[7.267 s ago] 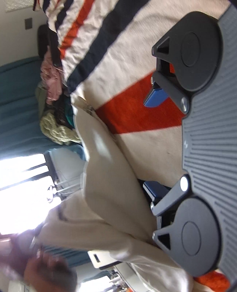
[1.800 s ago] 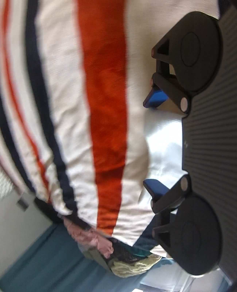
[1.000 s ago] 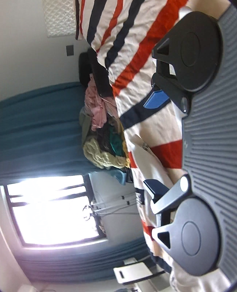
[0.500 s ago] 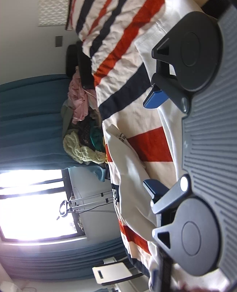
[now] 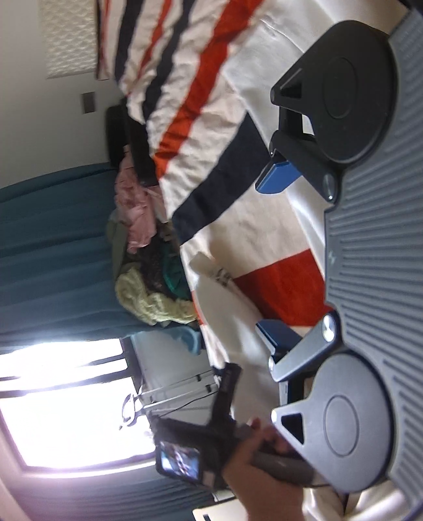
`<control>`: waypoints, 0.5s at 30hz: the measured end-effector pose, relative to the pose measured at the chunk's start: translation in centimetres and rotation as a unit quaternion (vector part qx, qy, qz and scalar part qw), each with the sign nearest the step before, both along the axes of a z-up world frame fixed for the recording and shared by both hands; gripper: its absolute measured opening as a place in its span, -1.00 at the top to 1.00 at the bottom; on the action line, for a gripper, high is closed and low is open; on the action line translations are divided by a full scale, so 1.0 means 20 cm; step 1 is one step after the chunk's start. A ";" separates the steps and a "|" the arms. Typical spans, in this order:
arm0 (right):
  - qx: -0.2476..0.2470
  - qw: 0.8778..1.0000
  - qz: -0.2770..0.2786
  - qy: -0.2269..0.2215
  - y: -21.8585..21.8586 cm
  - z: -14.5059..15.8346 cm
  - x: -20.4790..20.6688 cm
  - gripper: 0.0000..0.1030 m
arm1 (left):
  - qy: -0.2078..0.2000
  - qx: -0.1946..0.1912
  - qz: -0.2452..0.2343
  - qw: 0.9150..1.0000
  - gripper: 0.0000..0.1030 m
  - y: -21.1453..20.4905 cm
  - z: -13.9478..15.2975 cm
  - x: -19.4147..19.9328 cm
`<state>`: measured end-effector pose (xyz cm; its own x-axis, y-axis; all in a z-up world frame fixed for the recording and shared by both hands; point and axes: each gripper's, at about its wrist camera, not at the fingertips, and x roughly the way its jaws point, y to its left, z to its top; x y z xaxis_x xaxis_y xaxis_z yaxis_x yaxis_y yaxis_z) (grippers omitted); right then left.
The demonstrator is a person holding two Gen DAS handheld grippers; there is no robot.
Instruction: Fold clothes
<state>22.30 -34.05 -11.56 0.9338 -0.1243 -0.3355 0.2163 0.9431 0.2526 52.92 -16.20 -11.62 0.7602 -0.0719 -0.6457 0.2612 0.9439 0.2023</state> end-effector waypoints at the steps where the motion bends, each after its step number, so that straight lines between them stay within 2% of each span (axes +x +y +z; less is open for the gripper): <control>1: 0.006 1.000 -0.004 0.004 -0.02 -0.02 0.01 -0.67 | 0.011 -0.008 0.004 1.000 -0.85 -0.02 -0.02 0.05; 2: 0.012 1.000 -0.007 0.009 -0.03 -0.03 0.03 -0.67 | 0.019 -0.012 0.008 1.000 -0.78 -0.03 -0.03 0.09; 3: 0.018 1.000 -0.011 0.013 -0.05 -0.05 0.04 -0.67 | 0.024 -0.007 0.005 1.000 -0.59 -0.05 -0.05 0.11; 4: 0.024 0.999 -0.014 0.016 -0.06 -0.06 0.06 -0.67 | 0.030 0.002 -0.003 1.000 -0.49 -0.08 -0.07 0.12; 6: 0.028 0.999 -0.017 0.016 -0.07 -0.06 0.06 -0.67 | 0.037 0.021 -0.022 0.999 0.11 -0.14 -0.10 0.12; 7: 0.030 0.999 -0.019 0.016 -0.08 -0.07 0.06 -0.67 | 0.034 0.035 -0.031 0.998 0.19 -0.17 -0.11 0.10; 9: 0.031 0.999 -0.021 0.013 -0.09 -0.06 0.05 -0.67 | 0.031 0.061 -0.035 0.997 0.72 -0.21 -0.12 0.06; 12: 0.027 0.999 -0.021 0.007 -0.09 -0.05 0.04 -0.67 | 0.017 0.061 -0.020 0.998 0.85 -0.21 -0.04 0.00; 15: 0.024 0.999 -0.024 0.003 -0.09 -0.03 0.01 -0.67 | -0.058 0.063 -0.002 0.996 0.86 -0.22 0.15 -0.11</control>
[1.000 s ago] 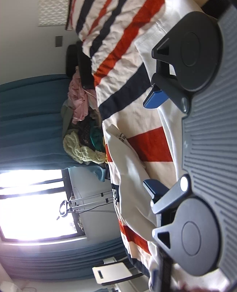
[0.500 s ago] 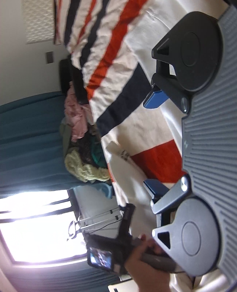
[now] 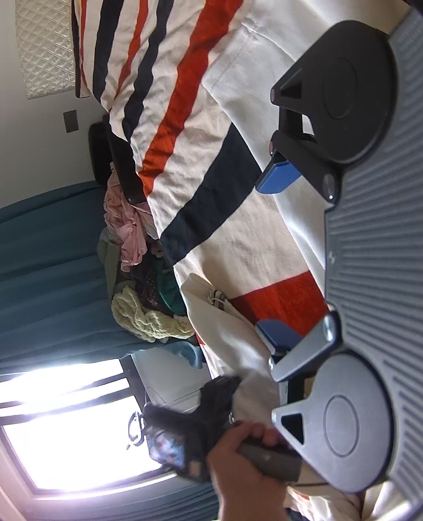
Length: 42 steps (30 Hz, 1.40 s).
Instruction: Fold clothes
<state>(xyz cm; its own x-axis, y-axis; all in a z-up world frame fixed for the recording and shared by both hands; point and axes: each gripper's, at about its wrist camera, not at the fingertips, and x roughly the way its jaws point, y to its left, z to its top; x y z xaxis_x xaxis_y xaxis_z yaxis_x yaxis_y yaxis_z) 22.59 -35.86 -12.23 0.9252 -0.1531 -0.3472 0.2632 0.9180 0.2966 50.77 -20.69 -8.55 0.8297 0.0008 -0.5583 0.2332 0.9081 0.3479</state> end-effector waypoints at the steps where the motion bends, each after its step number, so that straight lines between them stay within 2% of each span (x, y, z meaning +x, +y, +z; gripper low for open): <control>1: -0.001 1.000 -0.002 -0.001 0.00 0.00 -0.01 -0.67 | -0.029 0.002 0.005 1.000 0.87 -0.01 0.07 -0.04; 3: 0.000 1.000 -0.008 -0.004 -0.02 0.02 -0.02 -0.67 | -0.095 0.011 0.004 0.995 0.92 -0.03 0.20 -0.14; 4: 0.001 1.000 -0.011 -0.005 -0.03 0.02 -0.02 -0.67 | -0.134 0.013 -0.013 0.991 0.92 -0.05 0.24 -0.23; 5: 0.004 1.000 -0.015 -0.005 -0.04 0.03 -0.02 -0.67 | -0.149 0.002 -0.029 0.988 0.92 -0.07 0.27 -0.31; 7: 0.008 1.000 -0.029 -0.008 -0.08 0.04 -0.02 -0.67 | -0.133 -0.032 -0.051 0.989 0.93 -0.09 0.27 -0.46; 9: 0.016 0.999 -0.045 -0.015 -0.12 0.06 -0.03 -0.67 | -0.084 -0.063 -0.077 0.991 0.94 -0.11 0.19 -0.57; 14: 0.045 0.996 -0.075 -0.019 -0.23 0.05 -0.06 -0.67 | -0.012 -0.076 -0.102 0.992 0.90 -0.14 -0.10 -0.81; 17: 0.058 0.995 -0.082 -0.012 -0.28 0.03 -0.06 -0.67 | 0.024 -0.115 -0.095 0.989 0.69 -0.04 -0.16 -0.95; 18: 0.061 0.995 -0.080 -0.012 -0.28 0.03 -0.06 -0.67 | 0.031 -0.124 -0.093 0.988 0.56 0.00 -0.16 -1.00; 19: 0.064 0.995 -0.078 -0.012 -0.28 0.03 -0.07 -0.67 | 0.032 -0.130 -0.090 0.987 0.49 0.05 -0.15 -1.06; 21: 0.063 0.996 -0.069 -0.013 -0.27 0.03 -0.07 -0.67 | 0.031 -0.140 -0.078 0.987 0.23 0.16 -0.12 -1.17; 25: 0.055 0.997 -0.049 -0.013 -0.23 0.04 -0.07 -0.67 | 0.018 -0.148 -0.035 0.988 0.09 0.43 0.00 -1.38; 27: 0.049 0.998 -0.041 -0.012 -0.21 0.05 -0.08 -0.67 | 0.003 -0.143 -0.012 0.990 -0.07 0.55 0.05 -1.49; 34: 0.009 1.000 -0.010 -0.010 -0.10 0.08 -0.13 -0.67 | -0.034 -0.142 0.033 0.989 -0.16 0.89 0.13 -1.80; 38: -0.028 1.000 0.010 -0.005 -0.03 0.08 -0.15 -0.67 | -0.056 -0.171 0.050 0.982 -0.25 1.03 0.14 -1.93; 42: -0.054 0.998 0.029 -0.001 0.03 0.08 -0.16 -0.67 | -0.062 -0.206 0.067 0.974 -0.28 1.12 0.14 -1.99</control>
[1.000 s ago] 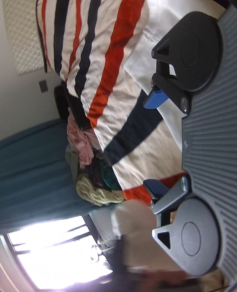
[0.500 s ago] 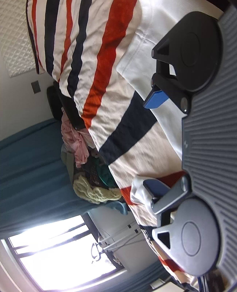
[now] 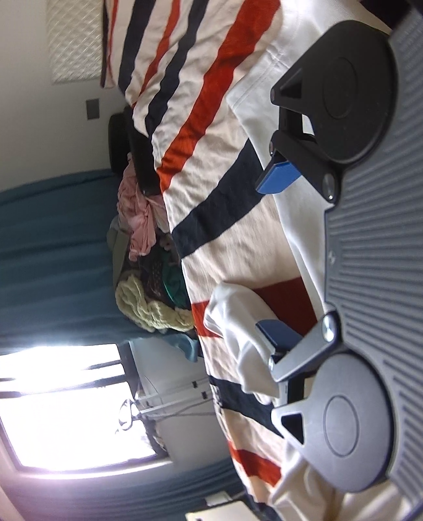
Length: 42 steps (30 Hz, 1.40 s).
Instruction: Fold clothes
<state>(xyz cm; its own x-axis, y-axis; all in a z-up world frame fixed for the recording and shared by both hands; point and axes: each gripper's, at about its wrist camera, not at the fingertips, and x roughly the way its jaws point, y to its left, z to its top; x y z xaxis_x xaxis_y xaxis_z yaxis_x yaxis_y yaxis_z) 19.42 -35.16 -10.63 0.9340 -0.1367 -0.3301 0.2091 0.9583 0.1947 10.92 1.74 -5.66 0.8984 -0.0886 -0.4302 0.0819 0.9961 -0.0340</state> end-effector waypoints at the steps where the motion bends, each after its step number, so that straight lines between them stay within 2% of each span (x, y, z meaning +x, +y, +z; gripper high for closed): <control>1: -0.006 1.000 0.004 0.002 0.01 0.00 0.00 -0.67 | 0.000 -0.006 0.001 1.000 -0.28 0.02 0.00 -0.01; 5: -0.016 1.000 0.022 0.014 0.06 0.00 0.02 -0.67 | 0.006 -0.024 -0.003 1.000 -0.37 0.03 0.00 0.01; 10: -0.036 0.996 0.073 0.033 0.16 0.01 0.08 -0.66 | -0.005 -0.018 0.011 1.000 -0.45 0.02 -0.03 0.03; 13: -0.084 0.988 0.120 0.044 0.26 0.06 0.19 -0.65 | 0.002 -0.036 0.018 0.999 -0.47 0.05 -0.07 0.06; 16: -0.138 0.975 0.171 0.041 0.40 0.14 0.36 -0.65 | 0.017 -0.058 0.033 0.998 -0.47 0.10 -0.12 0.12; 19: -0.193 0.955 0.217 0.052 0.57 0.21 0.58 -0.65 | 0.032 -0.086 0.051 0.994 -0.48 0.16 -0.16 0.18; 20: -0.207 0.949 0.229 0.065 0.63 0.22 0.66 -0.65 | 0.036 -0.095 0.058 0.993 -0.48 0.19 -0.18 0.19; 23: -0.197 0.936 0.257 0.136 0.76 0.20 0.92 -0.59 | 0.047 -0.119 0.080 0.989 -0.49 0.25 -0.21 0.25; 25: -0.218 0.921 0.260 0.189 0.83 0.13 1.06 -0.45 | 0.054 -0.134 0.092 0.985 -0.49 0.29 -0.23 0.28; 28: -0.257 0.900 0.257 0.242 0.88 0.00 1.17 -0.42 | 0.062 -0.149 0.102 0.982 -0.49 0.33 -0.26 0.31; 29: -0.260 0.898 0.251 0.249 0.88 -0.04 1.19 -0.41 | 0.065 -0.154 0.104 0.980 -0.50 0.34 -0.26 0.32; 32: -0.253 0.904 0.232 0.254 0.85 -0.09 1.22 -0.16 | 0.070 -0.158 0.108 0.979 -0.50 0.35 -0.28 0.34; 33: -0.252 0.906 0.226 0.256 0.84 -0.11 1.23 0.07 | 0.072 -0.159 0.108 0.979 -0.50 0.35 -0.28 0.34; 34: -0.254 0.907 0.218 0.256 0.83 -0.11 1.25 0.51 | 0.074 -0.159 0.108 0.979 -0.50 0.34 -0.28 0.34; 35: -0.256 0.909 0.208 0.255 0.83 -0.11 1.27 0.72 | 0.073 -0.159 0.108 0.979 -0.50 0.34 -0.28 0.34; 36: -0.249 0.914 0.198 0.251 0.81 -0.08 1.28 0.79 | 0.072 -0.159 0.109 0.979 -0.50 0.34 -0.28 0.34; 38: -0.236 0.925 0.178 0.241 0.78 -0.03 1.32 0.82 | 0.068 -0.157 0.112 0.979 -0.50 0.34 -0.28 0.33; 41: -0.206 0.946 0.149 0.202 0.74 0.15 1.40 0.85 | 0.065 -0.157 0.117 0.979 -0.50 0.34 -0.29 0.33; 42: -0.191 0.954 0.142 0.181 0.72 0.26 1.43 0.85 | 0.065 -0.158 0.119 0.978 -0.50 0.34 -0.30 0.33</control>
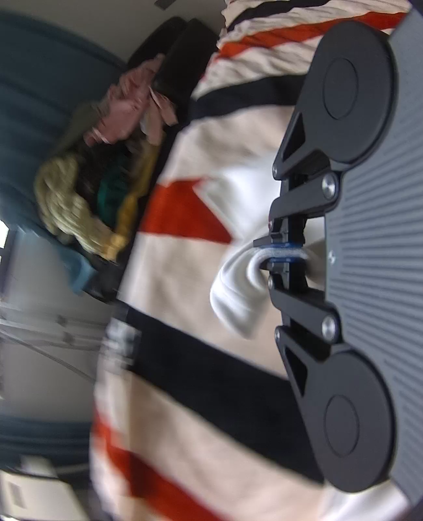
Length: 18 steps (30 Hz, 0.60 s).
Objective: Fold clothes
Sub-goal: 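Grasp the ribbed cuffs of the pants with the right gripper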
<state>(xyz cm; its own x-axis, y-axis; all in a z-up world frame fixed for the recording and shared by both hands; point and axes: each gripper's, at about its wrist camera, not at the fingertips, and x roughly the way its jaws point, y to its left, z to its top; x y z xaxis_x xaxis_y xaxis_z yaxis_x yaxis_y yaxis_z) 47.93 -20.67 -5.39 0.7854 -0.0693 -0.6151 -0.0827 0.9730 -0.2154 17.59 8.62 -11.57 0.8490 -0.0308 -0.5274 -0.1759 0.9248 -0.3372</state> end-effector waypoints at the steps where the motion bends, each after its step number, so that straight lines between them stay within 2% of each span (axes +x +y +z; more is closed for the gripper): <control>1: 0.018 1.000 -0.006 -0.021 -0.01 0.11 0.03 0.86 | -0.001 0.000 0.002 1.000 -0.50 0.00 0.00 0.00; 3: 0.053 0.996 -0.019 -0.062 -0.04 0.34 0.08 0.86 | -0.003 -0.001 0.004 1.000 -0.50 0.01 -0.01 0.00; 5: 0.102 0.987 -0.036 -0.116 -0.10 0.59 0.10 0.86 | -0.008 -0.001 0.008 1.000 -0.50 0.01 -0.01 -0.01; 8: 0.180 0.958 -0.063 -0.214 -0.27 0.93 0.05 0.86 | -0.013 0.003 0.012 1.000 -0.50 0.01 -0.01 -0.01; 10: 0.223 0.931 -0.080 -0.279 -0.42 1.05 -0.04 0.87 | -0.013 0.005 0.012 1.000 -0.50 0.01 -0.01 -0.01; 11: 0.229 0.922 -0.096 -0.297 -0.50 1.05 -0.08 0.87 | -0.014 0.007 0.011 1.000 -0.50 0.01 0.00 -0.02; 14: 0.252 0.905 -0.150 -0.308 -0.77 0.92 -0.19 0.86 | -0.019 0.017 0.006 1.000 -0.51 -0.02 0.00 -0.03; 16: 0.278 0.897 -0.191 -0.287 -0.97 0.69 -0.26 0.86 | -0.021 0.025 0.002 0.999 -0.51 -0.03 0.01 -0.05; 18: 0.285 0.897 -0.235 -0.241 -1.14 0.38 -0.35 0.86 | -0.018 0.029 -0.001 0.999 -0.52 -0.04 0.00 -0.04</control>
